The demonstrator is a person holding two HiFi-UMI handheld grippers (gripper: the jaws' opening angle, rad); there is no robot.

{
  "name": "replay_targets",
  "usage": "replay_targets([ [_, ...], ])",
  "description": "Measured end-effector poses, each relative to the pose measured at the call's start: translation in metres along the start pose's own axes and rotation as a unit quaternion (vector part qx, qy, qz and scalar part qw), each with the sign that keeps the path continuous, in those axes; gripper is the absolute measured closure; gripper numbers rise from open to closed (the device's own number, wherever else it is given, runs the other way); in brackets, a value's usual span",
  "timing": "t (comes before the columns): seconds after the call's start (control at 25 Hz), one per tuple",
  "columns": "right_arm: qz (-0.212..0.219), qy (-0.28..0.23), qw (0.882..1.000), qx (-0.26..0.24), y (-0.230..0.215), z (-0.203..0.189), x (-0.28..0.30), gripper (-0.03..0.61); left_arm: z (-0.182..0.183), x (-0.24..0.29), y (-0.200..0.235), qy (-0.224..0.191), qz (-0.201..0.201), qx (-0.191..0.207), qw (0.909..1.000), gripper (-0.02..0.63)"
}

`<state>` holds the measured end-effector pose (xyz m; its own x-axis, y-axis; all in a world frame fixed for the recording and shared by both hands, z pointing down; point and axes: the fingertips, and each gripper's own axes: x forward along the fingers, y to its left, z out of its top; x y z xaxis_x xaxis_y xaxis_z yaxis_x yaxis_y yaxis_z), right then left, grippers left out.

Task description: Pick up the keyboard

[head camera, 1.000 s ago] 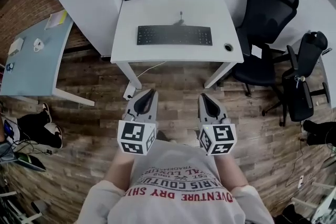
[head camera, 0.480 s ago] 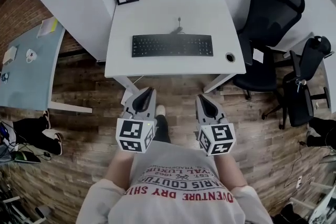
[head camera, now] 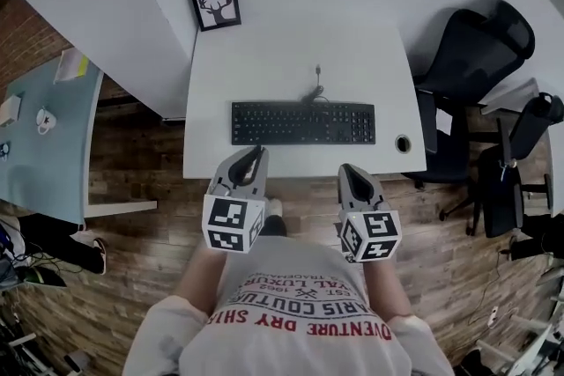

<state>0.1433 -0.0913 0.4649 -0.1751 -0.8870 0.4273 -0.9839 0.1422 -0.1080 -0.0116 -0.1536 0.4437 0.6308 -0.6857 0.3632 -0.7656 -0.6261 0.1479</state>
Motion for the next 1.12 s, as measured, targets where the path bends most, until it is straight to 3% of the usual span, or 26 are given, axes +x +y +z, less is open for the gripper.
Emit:
replay_targets([
  [0.2,-0.005,0.023,1.0,-0.017,-0.015,0.018,0.058,0.552,0.013,0.046,0.034,0.014,-0.025,-0.028,0.9992,0.574],
  [0.32,-0.013,0.025,1.0,-0.014,-0.025,0.03,0.084,0.554,0.015,0.069,0.052,0.023,-0.013,-0.034,0.9991,0.574],
  [0.52,-0.01,0.036,0.999,-0.007,-0.047,0.032,0.113,0.554,0.008,0.095,0.066,0.037,0.01,0.011,0.9992,0.574],
  [0.6,-0.004,0.047,0.999,-0.001,-0.057,0.028,0.12,0.554,0.007,0.099,0.069,0.039,0.02,0.012,0.999,0.574],
  [0.92,0.07,0.114,0.991,-0.014,-0.093,0.003,0.139,0.552,-0.006,0.106,0.082,0.048,0.069,-0.052,0.9951,0.574],
  [1.12,0.064,0.151,0.986,0.009,-0.134,-0.027,0.144,0.551,-0.041,0.11,0.102,0.069,0.11,-0.096,0.9869,0.574],
])
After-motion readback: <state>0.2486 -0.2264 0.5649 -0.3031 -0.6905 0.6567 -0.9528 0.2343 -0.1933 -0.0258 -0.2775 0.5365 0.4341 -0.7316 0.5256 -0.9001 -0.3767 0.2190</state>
